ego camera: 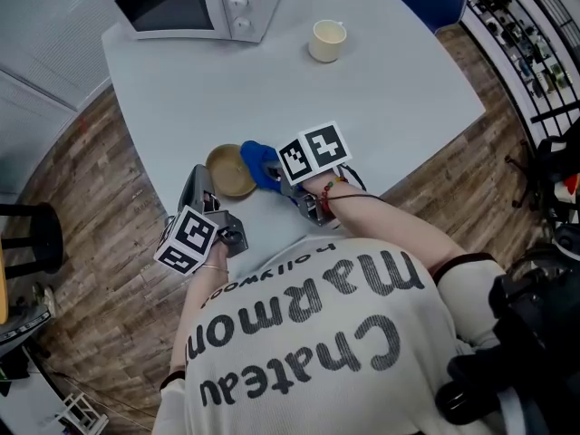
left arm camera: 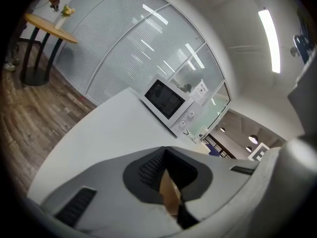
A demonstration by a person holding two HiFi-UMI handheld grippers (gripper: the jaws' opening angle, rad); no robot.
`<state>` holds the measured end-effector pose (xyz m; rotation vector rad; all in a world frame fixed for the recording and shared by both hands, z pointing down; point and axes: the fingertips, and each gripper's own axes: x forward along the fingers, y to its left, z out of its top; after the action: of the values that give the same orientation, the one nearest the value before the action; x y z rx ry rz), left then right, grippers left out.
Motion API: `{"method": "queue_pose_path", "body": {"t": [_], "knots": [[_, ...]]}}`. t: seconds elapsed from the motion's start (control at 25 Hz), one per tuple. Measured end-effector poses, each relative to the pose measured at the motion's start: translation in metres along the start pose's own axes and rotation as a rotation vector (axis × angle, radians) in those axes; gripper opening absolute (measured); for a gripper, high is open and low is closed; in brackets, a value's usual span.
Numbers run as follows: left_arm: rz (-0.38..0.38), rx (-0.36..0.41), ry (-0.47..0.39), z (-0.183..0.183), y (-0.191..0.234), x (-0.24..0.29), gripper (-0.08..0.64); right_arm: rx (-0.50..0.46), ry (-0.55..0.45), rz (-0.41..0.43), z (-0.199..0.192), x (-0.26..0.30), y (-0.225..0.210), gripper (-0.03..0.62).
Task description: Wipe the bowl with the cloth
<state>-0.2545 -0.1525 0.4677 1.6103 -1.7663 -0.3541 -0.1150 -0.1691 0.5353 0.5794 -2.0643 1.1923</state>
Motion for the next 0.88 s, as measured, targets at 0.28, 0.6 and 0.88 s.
{"method": "queue_pose_path", "body": {"t": [0.28, 0.6, 0.88], "knots": [[0.035, -0.02, -0.015, -0.005, 0.01, -0.011, 0.0, 0.004, -0.036, -0.005, 0.001, -0.011, -0.003, 0.069], [0.071, -0.03, -0.007, -0.006, 0.025, -0.008, 0.0, 0.022, -0.096, -0.023, 0.019, -0.019, -0.014, 0.071], [0.112, -0.031, 0.004, -0.012, 0.037, -0.01, 0.0, 0.05, -0.143, -0.009, 0.023, -0.027, -0.016, 0.071]]}}
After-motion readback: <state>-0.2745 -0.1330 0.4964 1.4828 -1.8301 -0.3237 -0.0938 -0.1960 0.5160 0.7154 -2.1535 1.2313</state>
